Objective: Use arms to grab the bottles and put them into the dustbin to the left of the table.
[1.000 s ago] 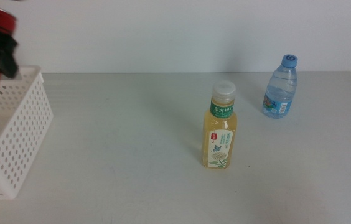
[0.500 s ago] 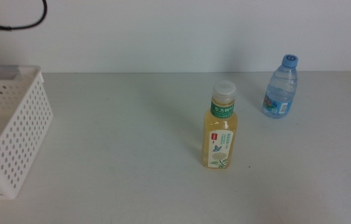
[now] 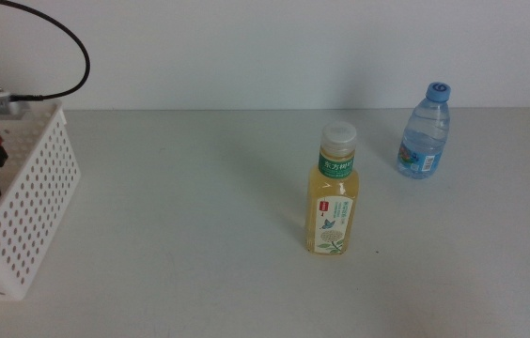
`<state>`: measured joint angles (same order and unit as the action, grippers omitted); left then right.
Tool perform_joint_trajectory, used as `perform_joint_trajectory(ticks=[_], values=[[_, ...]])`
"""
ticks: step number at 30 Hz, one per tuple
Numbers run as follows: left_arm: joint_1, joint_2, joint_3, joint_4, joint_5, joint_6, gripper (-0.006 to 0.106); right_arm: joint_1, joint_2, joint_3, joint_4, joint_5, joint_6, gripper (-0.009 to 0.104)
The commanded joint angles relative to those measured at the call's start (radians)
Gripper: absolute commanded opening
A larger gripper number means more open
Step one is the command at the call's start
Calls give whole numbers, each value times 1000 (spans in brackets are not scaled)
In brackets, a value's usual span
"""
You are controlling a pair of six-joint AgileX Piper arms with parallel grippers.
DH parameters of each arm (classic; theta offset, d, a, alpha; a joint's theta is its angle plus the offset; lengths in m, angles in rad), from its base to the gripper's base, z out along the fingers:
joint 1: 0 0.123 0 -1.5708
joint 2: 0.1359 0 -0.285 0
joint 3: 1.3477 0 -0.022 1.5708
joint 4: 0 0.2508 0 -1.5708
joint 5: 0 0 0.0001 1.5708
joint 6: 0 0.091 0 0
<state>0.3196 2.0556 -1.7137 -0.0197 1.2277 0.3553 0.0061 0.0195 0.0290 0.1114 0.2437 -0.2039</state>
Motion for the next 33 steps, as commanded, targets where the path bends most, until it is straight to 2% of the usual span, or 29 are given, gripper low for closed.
perform_joint_trajectory(ticks=[1, 5, 10, 11, 14, 23, 27, 33], values=[[1, -55, -33, 8, 32, -18, 5, -6, 14, -10, -6, -78, -9, 64], [1, -39, -33, -1, 36, -20, 18, -6, 14, -10, -6, -78, -9, 64], [0, -33, -33, -11, 38, -20, 48, -6, 14, -10, -6, -78, -9, 64], [0, -34, -34, -11, 53, -20, 81, -6, 14, -10, -6, -78, -9, 64], [0, -37, -37, -11, 84, -20, 94, -6, 14, -10, -6, -78, -9, 64], [-46, -188, -37, -28, 90, -68, 94, -6, 14, -10, -6, -78, -9, 64], [-115, -302, -37, -12, 70, -168, 94, -6, 14, -10, -6, -78, -9, 64], [-258, -457, -33, -18, 62, -179, 94, -6, 14, -10, -6, -78, -9, 64]])
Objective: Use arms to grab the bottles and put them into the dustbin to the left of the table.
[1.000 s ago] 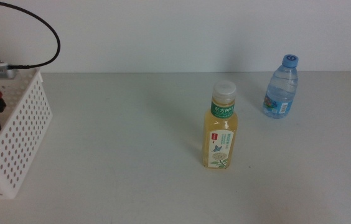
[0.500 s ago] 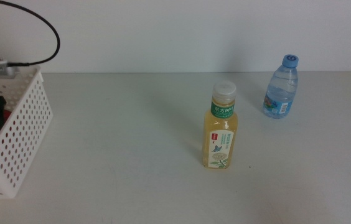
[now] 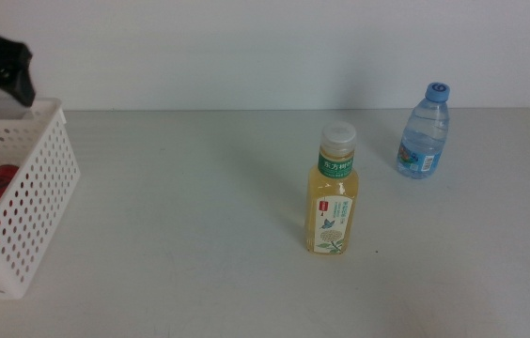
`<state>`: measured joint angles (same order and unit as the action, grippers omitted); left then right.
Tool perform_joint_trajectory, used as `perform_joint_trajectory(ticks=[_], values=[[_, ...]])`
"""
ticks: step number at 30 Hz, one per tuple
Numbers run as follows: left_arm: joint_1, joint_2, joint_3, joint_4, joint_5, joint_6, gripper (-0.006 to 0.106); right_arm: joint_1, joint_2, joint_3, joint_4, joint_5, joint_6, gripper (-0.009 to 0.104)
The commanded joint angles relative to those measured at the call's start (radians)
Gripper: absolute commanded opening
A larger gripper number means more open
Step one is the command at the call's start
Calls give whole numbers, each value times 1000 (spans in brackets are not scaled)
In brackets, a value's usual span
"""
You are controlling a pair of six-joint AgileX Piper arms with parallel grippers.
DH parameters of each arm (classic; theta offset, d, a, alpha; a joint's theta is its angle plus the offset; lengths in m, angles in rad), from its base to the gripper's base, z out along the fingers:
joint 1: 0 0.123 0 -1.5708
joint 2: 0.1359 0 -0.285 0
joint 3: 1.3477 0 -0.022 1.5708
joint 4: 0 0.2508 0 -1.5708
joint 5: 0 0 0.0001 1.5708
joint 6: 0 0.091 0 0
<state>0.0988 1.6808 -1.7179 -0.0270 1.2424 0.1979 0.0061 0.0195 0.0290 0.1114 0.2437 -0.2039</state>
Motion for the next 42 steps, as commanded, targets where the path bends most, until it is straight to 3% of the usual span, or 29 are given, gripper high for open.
perform_joint_trajectory(ticks=[1, 11, 20, 30, 42], values=[[-65, -99, -29, -12, 48, -22, 94, -6, 14, -10, -6, -78, -9, 64], [-362, -219, -6, 44, 1, -52, 94, -6, 14, -10, -6, -78, -9, 64], [-567, -547, 535, 115, -601, -164, 94, -6, 14, -10, -6, -78, -9, 64], [-627, -857, 1069, 112, -1066, -180, 94, -6, 14, -10, -6, -78, -9, 64], [-627, -918, 1184, 108, -1106, -181, 94, -6, 14, -10, -6, -78, -9, 64]])
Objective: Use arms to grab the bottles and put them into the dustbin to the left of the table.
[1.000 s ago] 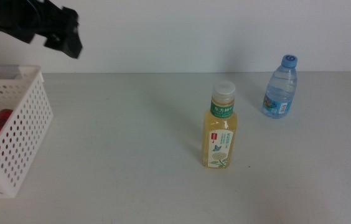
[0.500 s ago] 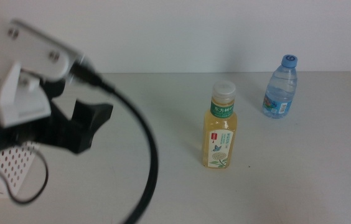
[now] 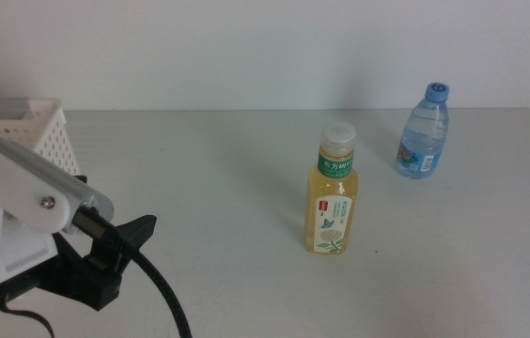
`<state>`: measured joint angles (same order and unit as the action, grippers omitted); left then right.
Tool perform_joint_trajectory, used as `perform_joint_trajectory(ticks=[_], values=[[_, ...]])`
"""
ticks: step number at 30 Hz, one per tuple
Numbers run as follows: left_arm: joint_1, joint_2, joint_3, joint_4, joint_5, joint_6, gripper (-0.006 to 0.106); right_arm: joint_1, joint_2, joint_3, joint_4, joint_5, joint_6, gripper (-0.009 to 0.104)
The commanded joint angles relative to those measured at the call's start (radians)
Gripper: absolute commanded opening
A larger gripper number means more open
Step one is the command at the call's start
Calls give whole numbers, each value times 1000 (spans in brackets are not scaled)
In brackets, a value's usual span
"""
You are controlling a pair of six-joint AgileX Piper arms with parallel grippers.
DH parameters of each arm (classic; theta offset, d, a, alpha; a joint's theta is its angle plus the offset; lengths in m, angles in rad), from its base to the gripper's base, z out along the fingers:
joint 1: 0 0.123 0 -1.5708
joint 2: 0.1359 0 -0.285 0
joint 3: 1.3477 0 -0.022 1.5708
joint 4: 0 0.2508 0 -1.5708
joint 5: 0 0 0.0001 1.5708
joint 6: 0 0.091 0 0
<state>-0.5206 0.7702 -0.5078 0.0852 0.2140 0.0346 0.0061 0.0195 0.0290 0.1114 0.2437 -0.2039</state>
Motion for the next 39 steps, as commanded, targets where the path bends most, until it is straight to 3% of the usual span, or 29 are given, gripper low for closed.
perform_joint_trajectory(ticks=[1, 11, 18, 27, 34, 39], values=[[-8, -7, -26, -4, -80, -16, 94, -6, 14, -10, -6, -78, -9, 64], [-8, 22, -8, 9, -158, -8, 94, -6, 14, -10, -6, -78, -9, 64], [-8, 119, 108, 27, -536, -58, 94, -6, 14, -10, -6, -78, -9, 64], [-8, 365, 147, 271, -850, -307, 92, -6, 14, -10, -6, -78, -9, 64], [-8, 627, 112, 329, -1127, -350, 92, -6, 14, -10, -6, -78, -9, 64], [-8, 786, 33, 382, -1194, -386, 92, -6, 14, -10, -6, -78, -9, 64]])
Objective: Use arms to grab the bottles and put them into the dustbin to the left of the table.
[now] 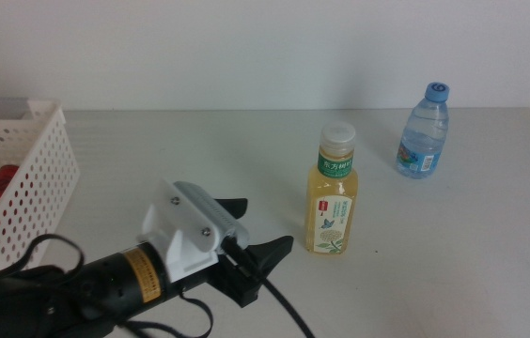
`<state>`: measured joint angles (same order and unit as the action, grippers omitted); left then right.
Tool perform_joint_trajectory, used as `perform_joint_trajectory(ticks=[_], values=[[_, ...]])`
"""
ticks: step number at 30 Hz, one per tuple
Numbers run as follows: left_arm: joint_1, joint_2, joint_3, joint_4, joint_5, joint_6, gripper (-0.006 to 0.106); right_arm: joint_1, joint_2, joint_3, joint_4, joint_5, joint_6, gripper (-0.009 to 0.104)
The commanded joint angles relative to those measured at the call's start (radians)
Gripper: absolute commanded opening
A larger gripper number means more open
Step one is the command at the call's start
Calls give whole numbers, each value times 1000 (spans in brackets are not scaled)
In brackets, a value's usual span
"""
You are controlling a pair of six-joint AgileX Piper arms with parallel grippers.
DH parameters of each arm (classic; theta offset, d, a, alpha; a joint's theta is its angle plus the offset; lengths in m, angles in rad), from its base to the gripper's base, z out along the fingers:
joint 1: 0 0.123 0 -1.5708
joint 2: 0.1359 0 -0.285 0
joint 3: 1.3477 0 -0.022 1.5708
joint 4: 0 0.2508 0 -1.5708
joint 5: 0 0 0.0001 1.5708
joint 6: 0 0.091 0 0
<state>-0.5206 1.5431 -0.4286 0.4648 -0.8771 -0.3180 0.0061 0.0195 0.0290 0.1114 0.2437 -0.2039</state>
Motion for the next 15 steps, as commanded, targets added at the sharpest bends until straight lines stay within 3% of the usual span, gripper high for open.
perform_joint_trajectory(ticks=[1, 15], values=[[-8, 38, -65, 20, -103, -52, 92, -6, 14, -10, -6, -78, -9, 64], [-8, 265, -300, 125, -100, -153, 92, -6, 14, -10, -6, -78, -9, 64]])
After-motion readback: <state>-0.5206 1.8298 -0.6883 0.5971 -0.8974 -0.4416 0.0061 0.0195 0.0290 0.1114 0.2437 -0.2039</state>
